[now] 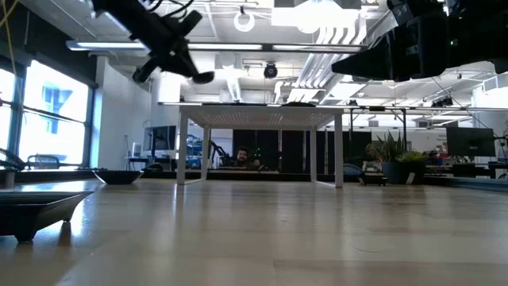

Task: Pick & Place Mini shaped plates
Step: Stack the drop shaped bowl on top of the drop shaped bowls on the shelf

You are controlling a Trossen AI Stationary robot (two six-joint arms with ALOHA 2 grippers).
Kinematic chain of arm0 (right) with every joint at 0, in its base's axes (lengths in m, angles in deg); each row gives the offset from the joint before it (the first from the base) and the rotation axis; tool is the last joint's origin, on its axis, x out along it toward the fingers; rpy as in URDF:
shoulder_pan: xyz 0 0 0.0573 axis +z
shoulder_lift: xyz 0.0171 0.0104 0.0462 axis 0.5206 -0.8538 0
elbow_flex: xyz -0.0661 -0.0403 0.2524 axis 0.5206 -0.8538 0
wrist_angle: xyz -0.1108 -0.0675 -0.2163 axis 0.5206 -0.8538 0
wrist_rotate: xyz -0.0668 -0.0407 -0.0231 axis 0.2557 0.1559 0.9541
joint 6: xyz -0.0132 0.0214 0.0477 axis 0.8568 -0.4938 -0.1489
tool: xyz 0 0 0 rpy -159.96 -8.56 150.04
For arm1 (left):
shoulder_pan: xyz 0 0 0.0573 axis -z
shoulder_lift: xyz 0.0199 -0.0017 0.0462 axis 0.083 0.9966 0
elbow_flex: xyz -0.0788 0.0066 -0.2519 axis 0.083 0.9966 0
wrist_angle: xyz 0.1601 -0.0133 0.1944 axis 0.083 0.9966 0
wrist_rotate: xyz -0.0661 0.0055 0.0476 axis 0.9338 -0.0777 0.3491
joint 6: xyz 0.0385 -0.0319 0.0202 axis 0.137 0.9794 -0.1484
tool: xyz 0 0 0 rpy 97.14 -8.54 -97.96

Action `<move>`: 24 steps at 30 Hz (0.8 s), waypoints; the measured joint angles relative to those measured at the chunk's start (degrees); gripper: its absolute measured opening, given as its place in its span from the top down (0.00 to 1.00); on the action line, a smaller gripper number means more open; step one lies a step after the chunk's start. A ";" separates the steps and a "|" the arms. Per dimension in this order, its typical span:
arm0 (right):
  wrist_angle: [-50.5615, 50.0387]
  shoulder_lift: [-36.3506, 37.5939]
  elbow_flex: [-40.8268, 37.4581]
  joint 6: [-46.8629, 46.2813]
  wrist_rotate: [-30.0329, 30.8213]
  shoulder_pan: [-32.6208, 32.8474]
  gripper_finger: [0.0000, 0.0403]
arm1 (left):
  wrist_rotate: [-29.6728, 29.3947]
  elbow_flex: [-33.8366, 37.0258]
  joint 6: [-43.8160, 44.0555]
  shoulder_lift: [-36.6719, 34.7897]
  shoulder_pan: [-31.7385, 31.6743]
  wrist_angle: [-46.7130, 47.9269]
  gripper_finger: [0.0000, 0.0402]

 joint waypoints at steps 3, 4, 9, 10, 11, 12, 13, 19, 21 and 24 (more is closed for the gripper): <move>0.00 0.00 0.00 0.00 0.06 0.00 1.00 | 0.76 -4.31 -3.43 3.50 -3.77 1.71 1.00; 0.00 0.00 0.00 0.00 0.06 0.00 1.00 | 1.27 -5.53 -4.59 4.37 -5.15 3.04 1.00; -0.02 0.00 0.00 -0.07 0.06 -0.01 1.00 | 2.29 -11.61 -8.29 7.80 -9.69 6.31 1.00; -0.02 0.00 0.00 -0.06 0.06 0.00 1.00 | 2.34 -12.01 -8.93 8.67 -10.04 7.11 1.00; -0.02 0.00 0.00 -0.04 0.04 0.00 1.00 | 2.60 -12.40 -9.32 9.59 -10.29 7.15 1.00; -0.04 0.00 0.00 -0.04 -0.09 0.00 1.00 | 2.92 -12.89 -9.60 10.49 -10.35 6.80 1.00; -0.08 0.00 0.00 -0.04 -0.31 0.00 1.00 | 2.89 -13.37 -9.71 11.46 -10.27 6.28 1.00; -0.87 0.00 0.00 -0.07 -0.31 0.00 1.00 | 2.42 -13.56 -12.10 12.86 -10.29 5.38 1.00; -0.91 0.00 0.00 -0.09 -0.31 0.00 1.00 | 1.03 -13.59 -12.78 13.43 -10.26 5.30 1.00; -0.94 0.00 0.00 -0.04 -0.31 0.00 1.00 | 0.68 -13.42 -13.60 13.82 -10.31 6.24 1.00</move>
